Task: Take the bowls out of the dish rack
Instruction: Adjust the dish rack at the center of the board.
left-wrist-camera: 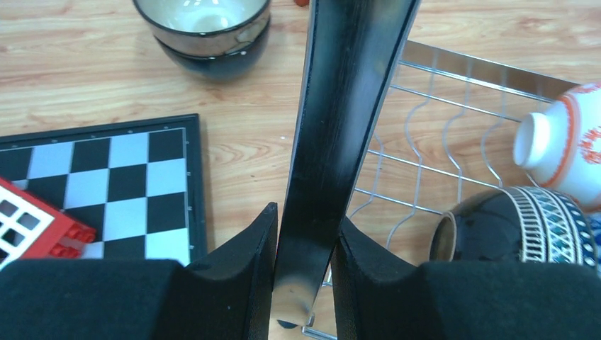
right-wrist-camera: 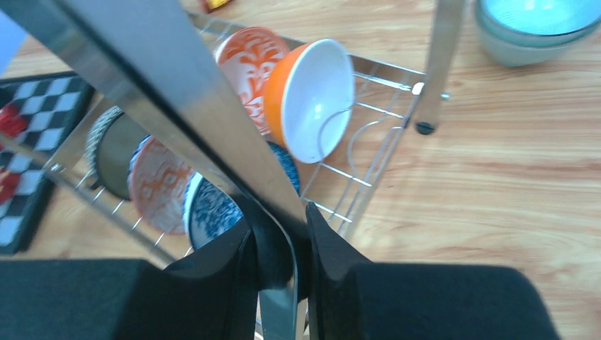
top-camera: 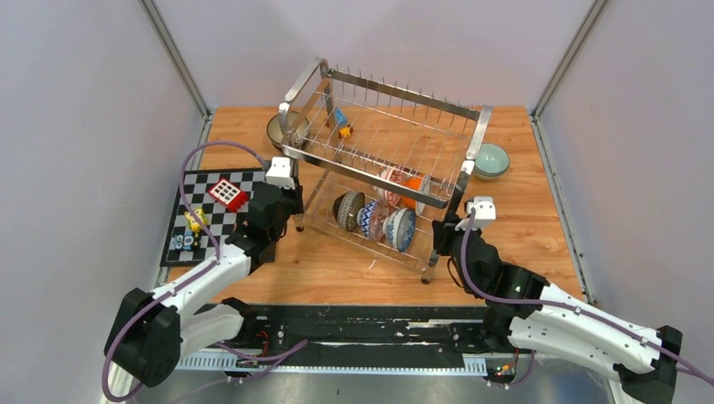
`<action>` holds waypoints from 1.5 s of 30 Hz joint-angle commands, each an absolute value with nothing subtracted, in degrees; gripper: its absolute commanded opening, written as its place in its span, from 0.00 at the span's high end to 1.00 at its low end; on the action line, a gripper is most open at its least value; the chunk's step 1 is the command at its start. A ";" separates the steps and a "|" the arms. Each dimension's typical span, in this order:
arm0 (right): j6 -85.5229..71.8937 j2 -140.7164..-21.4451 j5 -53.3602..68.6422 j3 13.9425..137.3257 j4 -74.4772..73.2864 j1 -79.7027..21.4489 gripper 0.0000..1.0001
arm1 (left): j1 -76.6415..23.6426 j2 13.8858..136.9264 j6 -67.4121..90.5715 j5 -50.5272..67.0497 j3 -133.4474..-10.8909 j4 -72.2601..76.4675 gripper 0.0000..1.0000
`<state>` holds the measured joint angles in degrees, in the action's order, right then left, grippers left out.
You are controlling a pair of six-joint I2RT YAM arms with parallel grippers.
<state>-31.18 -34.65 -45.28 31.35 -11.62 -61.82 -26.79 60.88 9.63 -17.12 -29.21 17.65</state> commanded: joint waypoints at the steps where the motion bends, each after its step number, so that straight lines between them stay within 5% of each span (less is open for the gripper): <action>1: -29.15 -38.84 -44.16 29.63 -14.67 -55.67 0.94 | -32.34 58.07 20.21 -5.55 -28.17 21.85 1.00; 25: -31.45 -53.83 -30.22 33.98 -5.82 -38.54 0.93 | -39.83 53.59 27.95 -9.85 -22.78 20.20 1.00; 42: -28.44 -60.09 -21.79 37.89 -3.89 -31.36 0.86 | -42.36 60.86 30.28 -9.15 -26.74 24.16 1.00; 45: -28.06 -58.42 -20.62 37.73 -5.24 -31.27 0.78 | -42.41 59.78 29.52 -10.12 -26.29 23.33 1.00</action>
